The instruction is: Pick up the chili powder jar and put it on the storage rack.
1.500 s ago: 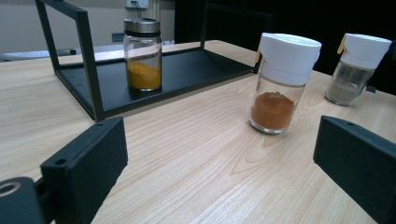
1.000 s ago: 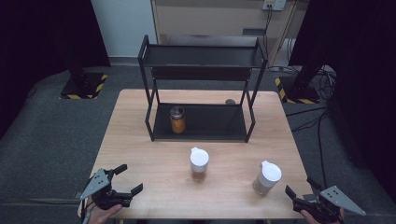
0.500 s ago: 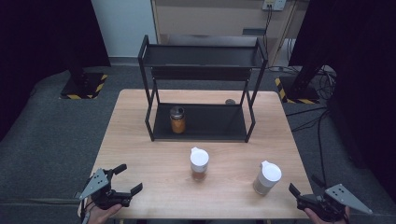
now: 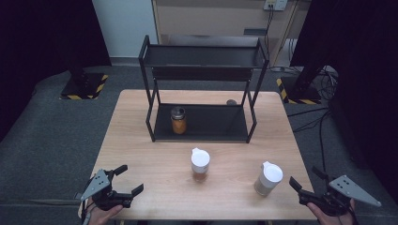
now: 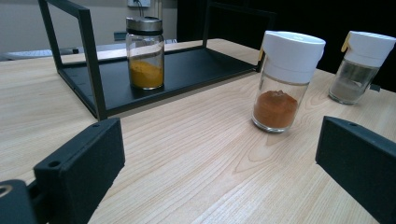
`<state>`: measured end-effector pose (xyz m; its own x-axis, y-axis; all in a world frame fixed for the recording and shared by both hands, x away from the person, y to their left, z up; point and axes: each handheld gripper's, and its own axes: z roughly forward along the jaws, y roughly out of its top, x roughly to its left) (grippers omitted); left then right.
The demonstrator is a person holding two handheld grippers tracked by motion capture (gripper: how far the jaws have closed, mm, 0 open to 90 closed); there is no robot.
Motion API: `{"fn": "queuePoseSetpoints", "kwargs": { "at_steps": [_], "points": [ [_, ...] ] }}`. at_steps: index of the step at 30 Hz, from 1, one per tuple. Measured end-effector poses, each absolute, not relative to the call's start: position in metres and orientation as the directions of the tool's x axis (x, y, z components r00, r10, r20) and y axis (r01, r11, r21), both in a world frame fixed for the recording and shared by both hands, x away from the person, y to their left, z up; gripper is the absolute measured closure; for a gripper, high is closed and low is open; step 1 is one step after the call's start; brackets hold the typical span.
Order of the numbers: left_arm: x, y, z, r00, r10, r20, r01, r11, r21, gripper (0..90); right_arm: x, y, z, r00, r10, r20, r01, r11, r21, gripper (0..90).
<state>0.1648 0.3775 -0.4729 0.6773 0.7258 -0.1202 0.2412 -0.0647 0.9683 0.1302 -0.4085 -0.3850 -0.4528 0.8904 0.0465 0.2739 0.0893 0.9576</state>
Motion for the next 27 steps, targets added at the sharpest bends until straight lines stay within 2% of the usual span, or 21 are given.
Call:
{"fn": "queuePoseSetpoints", "kwargs": {
  "at_steps": [27],
  "points": [
    [0.166,0.377,-0.473,0.686,0.718,-0.118,0.24,-0.071,0.968,0.7,0.17,-0.352,-0.344,-0.61,0.793,0.003,0.256,0.193,0.947,8.4]
  ]
}}
